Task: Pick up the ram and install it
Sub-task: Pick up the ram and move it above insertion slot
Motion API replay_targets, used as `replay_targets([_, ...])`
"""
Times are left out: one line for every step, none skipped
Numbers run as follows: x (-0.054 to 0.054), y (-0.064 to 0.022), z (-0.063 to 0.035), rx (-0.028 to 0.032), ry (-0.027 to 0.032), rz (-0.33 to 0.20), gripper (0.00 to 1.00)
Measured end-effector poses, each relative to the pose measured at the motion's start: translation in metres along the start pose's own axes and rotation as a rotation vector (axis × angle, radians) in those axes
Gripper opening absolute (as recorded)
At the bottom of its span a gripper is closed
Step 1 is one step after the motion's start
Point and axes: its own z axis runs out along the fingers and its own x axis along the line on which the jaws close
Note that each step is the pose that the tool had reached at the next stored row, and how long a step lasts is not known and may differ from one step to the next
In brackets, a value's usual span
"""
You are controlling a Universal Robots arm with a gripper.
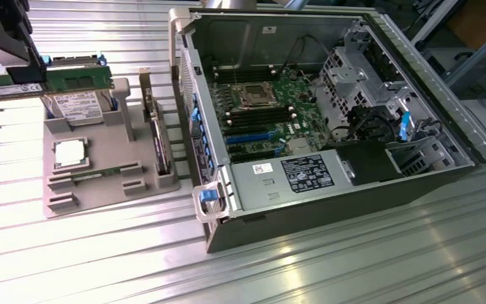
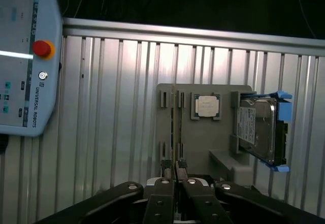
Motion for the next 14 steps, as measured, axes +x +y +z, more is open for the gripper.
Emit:
replay_targets([0.0,0.0,-0.0012,0.0,0.0,0.0,0.12])
replay_targets([0.0,0.0001,-0.0029,0.0001,-0.0001,0.0,0.12])
replay_targets([0.0,0.0002,-0.0049,0.0001,-0.0001,0.0,0.12])
replay_targets([0.0,0.0002,-0.0069,0.0,0.0,0.0,0.12])
replay_targets([0.0,0.0004,-0.0101,0.0,0.0,0.0,0.12])
replay_targets([0.0,0.0005,-0.0122,-0.0001,0.0,0.0,0.12])
replay_targets([0.0,0.0005,-0.0146,-0.0001,0.0,0.0,0.12])
replay_targets([0.0,0.0006,-0.0159,0.0,0.0,0.0,0.12])
replay_targets([0.0,0.0006,-0.0169,-0.0001,0.0,0.0,0.12])
replay_targets([-0.001,0.0007,-0.0188,0.0001,-0.0001,0.0,0.12])
replay_targets([-0.001,0.0008,-0.0203,0.0,-0.0001,0.0,0.12])
replay_targets([-0.001,0.0008,-0.022,0.0,0.0,0.0,0.12])
replay_targets([-0.001,0.0009,-0.0231,-0.0001,0.0,0.0,0.12])
replay_targets([-0.001,0.0009,-0.0241,0.0,0.0,0.0,0.12])
